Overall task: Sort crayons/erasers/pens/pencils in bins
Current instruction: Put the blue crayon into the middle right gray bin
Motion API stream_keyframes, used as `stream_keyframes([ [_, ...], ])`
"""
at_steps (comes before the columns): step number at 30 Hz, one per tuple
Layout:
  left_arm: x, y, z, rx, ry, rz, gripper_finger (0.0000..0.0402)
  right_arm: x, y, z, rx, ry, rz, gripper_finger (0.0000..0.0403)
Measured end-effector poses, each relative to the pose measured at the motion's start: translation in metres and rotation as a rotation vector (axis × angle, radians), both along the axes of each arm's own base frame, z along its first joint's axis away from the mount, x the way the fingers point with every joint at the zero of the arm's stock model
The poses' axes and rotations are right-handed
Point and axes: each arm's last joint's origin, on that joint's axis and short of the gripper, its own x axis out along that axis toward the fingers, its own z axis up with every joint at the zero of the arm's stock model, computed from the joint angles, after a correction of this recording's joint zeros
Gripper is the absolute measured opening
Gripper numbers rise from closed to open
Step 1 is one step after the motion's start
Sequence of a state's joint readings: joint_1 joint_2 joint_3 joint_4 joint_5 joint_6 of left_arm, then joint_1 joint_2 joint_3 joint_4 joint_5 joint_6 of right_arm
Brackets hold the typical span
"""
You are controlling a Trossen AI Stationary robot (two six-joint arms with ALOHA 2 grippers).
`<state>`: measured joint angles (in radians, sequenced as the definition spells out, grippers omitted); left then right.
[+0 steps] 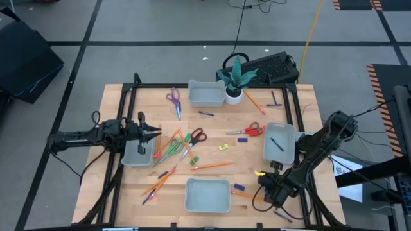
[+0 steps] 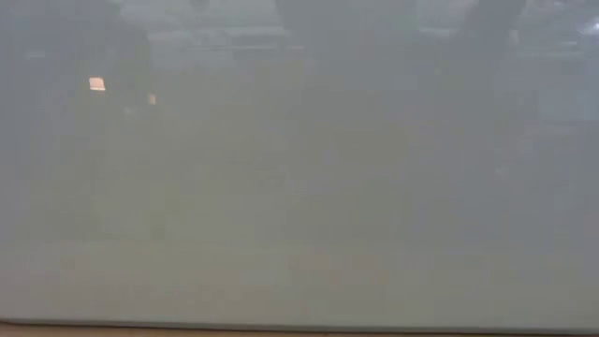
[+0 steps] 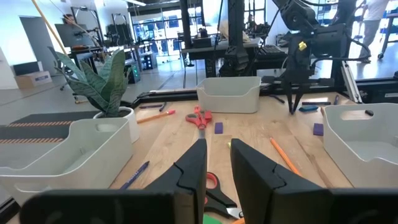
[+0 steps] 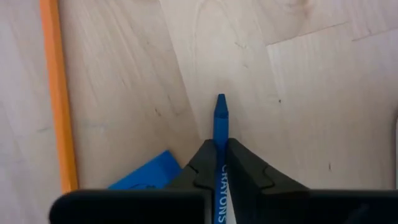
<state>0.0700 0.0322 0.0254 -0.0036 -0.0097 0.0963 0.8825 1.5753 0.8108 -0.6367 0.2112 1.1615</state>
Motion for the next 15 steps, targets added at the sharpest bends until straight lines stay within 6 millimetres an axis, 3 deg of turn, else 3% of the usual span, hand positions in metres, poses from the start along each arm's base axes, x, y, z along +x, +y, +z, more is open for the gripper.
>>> stream_keyframes([
  [8,0.0,0.0,0.001,0.0,-0.006,0.0,0.0076,0.014,-0.008,0.049,0.092,-0.119,0.049,0.0024],
  [11,0.0,0.0,0.001,0.0,-0.005,0.0,0.0076,0.018,-0.024,0.073,0.079,-0.221,0.02,0.0022],
  [15,0.0,0.0,0.001,0.0,-0.006,0.0,0.0076,0.012,-0.061,0.098,-0.011,-0.273,-0.109,0.0022],
])
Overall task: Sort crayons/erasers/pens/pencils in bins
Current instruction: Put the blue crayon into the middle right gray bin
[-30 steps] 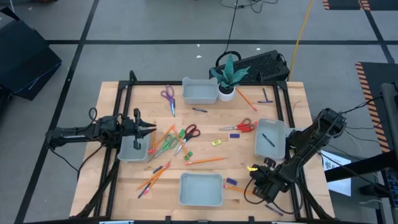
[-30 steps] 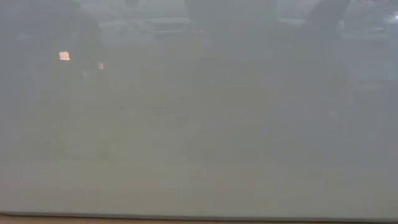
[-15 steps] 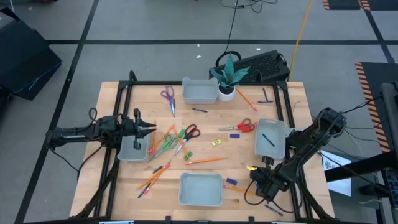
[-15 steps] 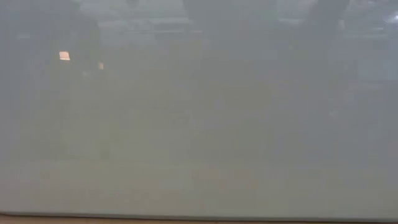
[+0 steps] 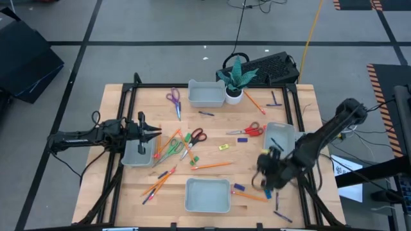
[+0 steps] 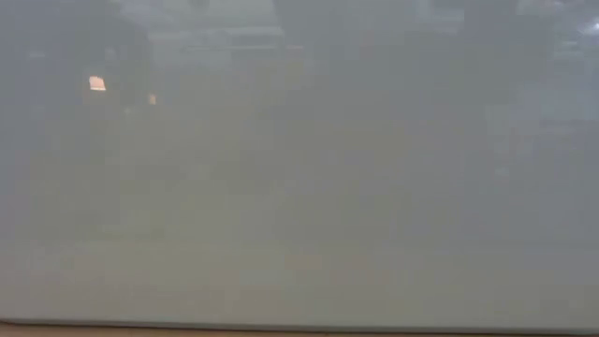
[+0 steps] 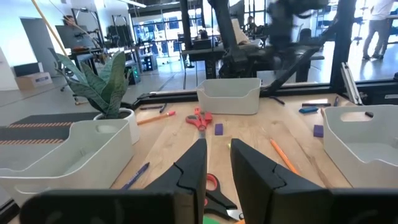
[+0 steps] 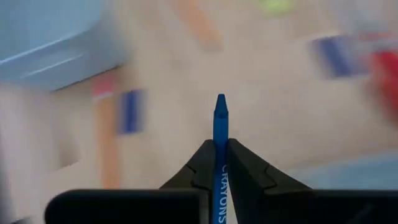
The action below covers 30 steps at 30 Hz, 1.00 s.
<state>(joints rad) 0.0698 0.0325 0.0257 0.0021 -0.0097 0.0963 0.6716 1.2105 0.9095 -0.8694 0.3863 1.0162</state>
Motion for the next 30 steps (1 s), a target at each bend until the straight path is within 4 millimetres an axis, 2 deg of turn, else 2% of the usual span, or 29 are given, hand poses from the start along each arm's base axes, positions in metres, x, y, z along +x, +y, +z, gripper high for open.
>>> stream_keyframes([
  [3,0.0,0.0,0.0,0.0,0.0,0.0,0.0076,-0.011,-0.03,0.01,-0.077,0.027,-0.128,0.0022],
  [6,0.0,0.0,0.0,0.0,0.0,0.0,0.0076,-0.02,-0.055,0.013,-0.148,0.13,-0.223,0.0022],
  [11,0.0,0.0,0.0,0.0,0.0,0.0,0.0076,-0.022,-0.079,0.005,-0.186,0.303,-0.339,0.0022],
  [16,0.0,0.0,0.0,0.0,0.0,0.0,0.0076,-0.019,-0.088,-0.026,-0.11,0.414,-0.36,0.0022],
  [21,0.0,0.0,0.0,0.0,-0.001,0.0,0.0076,-0.025,-0.093,-0.056,-0.04,0.49,-0.358,0.0022],
  [26,0.0,0.0,0.0,0.0,-0.001,0.0,0.0076,-0.029,-0.091,-0.066,0.002,0.515,-0.32,0.0029],
  [30,0.0,0.0,0.0,0.0,-0.001,0.0,0.0076,-0.03,-0.088,-0.066,-0.005,0.516,-0.283,0.0059],
])
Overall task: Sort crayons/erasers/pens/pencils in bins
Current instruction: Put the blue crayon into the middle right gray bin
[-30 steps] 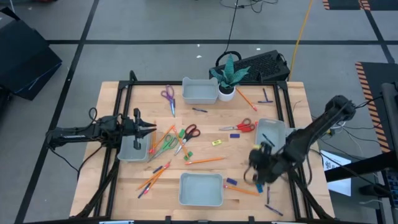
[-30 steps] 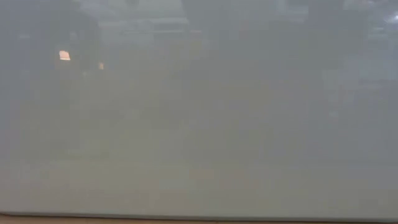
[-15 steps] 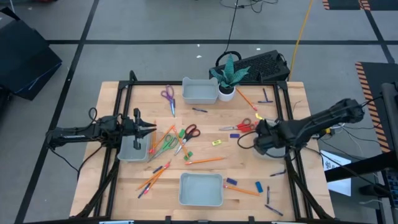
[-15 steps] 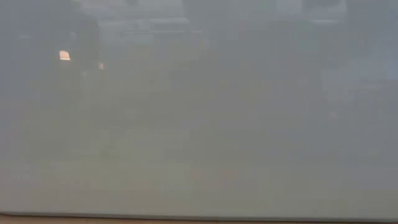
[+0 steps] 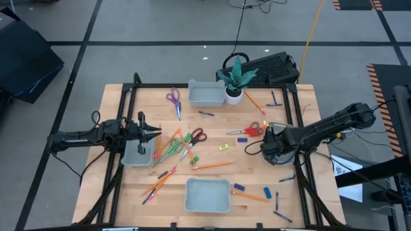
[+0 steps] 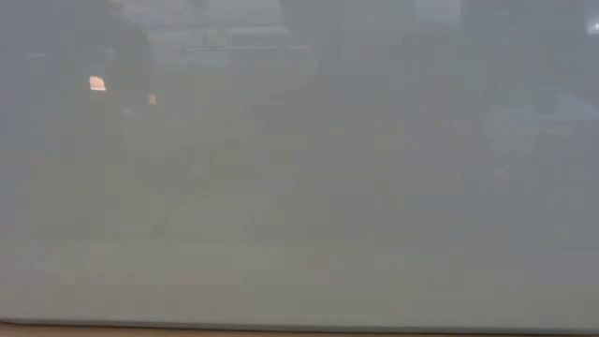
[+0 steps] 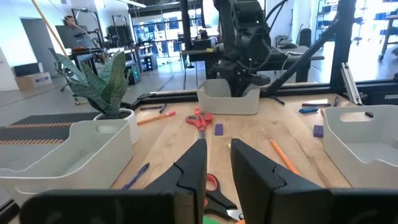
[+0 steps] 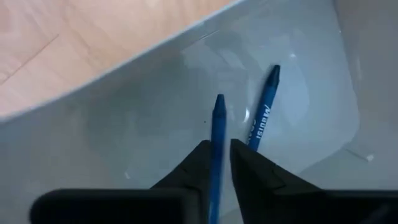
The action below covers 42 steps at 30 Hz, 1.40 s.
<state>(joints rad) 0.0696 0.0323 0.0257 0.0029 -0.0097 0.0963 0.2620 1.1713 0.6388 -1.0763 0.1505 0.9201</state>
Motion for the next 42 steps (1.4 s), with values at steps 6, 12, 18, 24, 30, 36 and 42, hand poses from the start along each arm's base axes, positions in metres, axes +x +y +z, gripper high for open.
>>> stream_keyframes([
  [6,0.0,0.0,0.0,0.0,0.0,0.0,0.0076,0.006,0.009,0.009,0.009,-0.041,0.081,0.0102],
  [12,0.0,0.0,0.0,0.0,0.0,0.0,0.0076,0.024,0.034,0.047,0.019,-0.181,0.239,0.01],
  [18,0.0,0.0,0.0,0.0,0.0,0.0,0.0076,0.048,0.087,0.078,0.012,-0.305,0.462,0.0096],
  [24,0.0,0.0,0.0,0.0,0.0,0.0,0.0076,0.062,0.155,0.072,0.022,-0.271,0.759,0.0096],
  [30,0.0,0.0,0.0,0.0,0.0,0.0,0.0076,0.036,0.182,0.047,0.041,-0.089,0.837,0.0096],
  [36,0.0,0.0,0.0,0.0,0.0,0.0,0.0076,0.006,0.168,0.015,0.052,0.116,0.75,0.0096],
  [42,0.0,0.0,0.0,0.0,0.0,0.0,0.0076,-0.009,0.149,-0.013,0.076,0.26,0.742,0.0096],
])
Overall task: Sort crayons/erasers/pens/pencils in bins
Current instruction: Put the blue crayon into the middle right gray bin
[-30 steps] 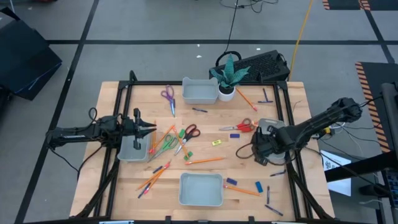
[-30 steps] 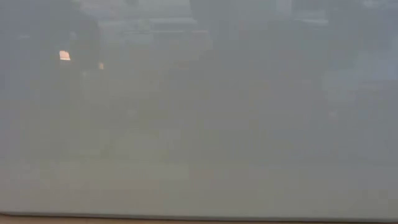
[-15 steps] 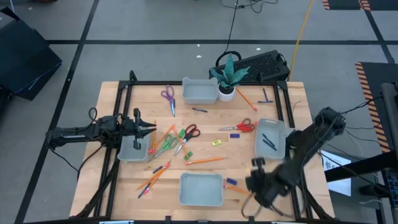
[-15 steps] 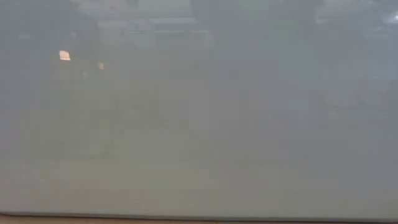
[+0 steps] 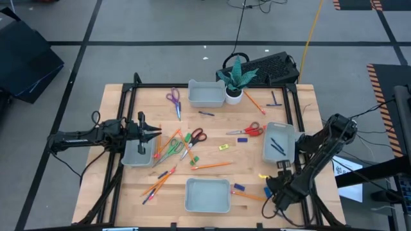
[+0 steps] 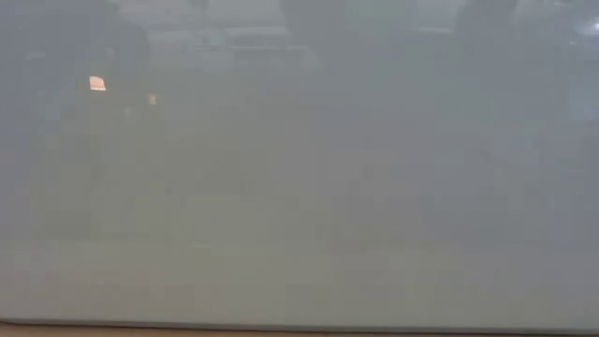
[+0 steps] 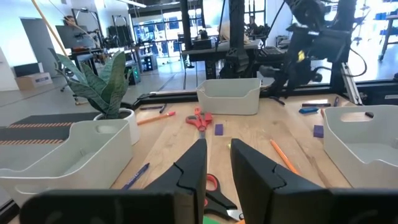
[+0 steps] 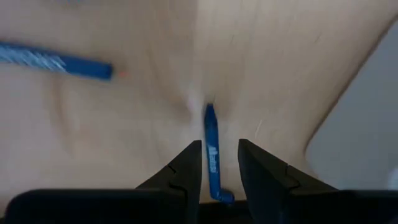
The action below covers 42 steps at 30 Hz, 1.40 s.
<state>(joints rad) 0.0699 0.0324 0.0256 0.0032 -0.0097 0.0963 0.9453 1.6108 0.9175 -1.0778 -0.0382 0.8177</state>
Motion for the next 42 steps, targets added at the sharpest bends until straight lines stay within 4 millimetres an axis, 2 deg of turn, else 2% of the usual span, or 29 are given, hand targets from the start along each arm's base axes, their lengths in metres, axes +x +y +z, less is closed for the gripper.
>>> stream_keyframes([
  [10,0.0,0.0,0.0,0.0,0.001,0.0,0.0076,0.0,-0.004,-0.017,0.101,0.0,0.048,0.0095],
  [17,0.0,0.0,0.0,0.0,0.0,0.0,0.0076,-0.002,-0.007,-0.023,0.102,0.003,0.05,0.0091],
  [29,0.0,0.0,0.0,0.0,0.0,0.0,0.0076,-0.002,-0.007,-0.023,0.099,0.0,0.051,0.0021],
  [34,0.0,0.0,0.0,0.0,0.0,0.0,0.0076,0.008,0.006,-0.011,0.15,-0.034,0.084,0.0022],
  [37,0.0,0.0,0.0,0.0,0.0,0.0,0.0076,0.023,0.018,0.008,0.211,-0.121,0.1,0.0026],
  [42,0.0,0.0,0.0,0.0,0.001,0.0,0.0076,0.049,0.022,0.04,0.239,-0.245,0.133,0.0024],
])
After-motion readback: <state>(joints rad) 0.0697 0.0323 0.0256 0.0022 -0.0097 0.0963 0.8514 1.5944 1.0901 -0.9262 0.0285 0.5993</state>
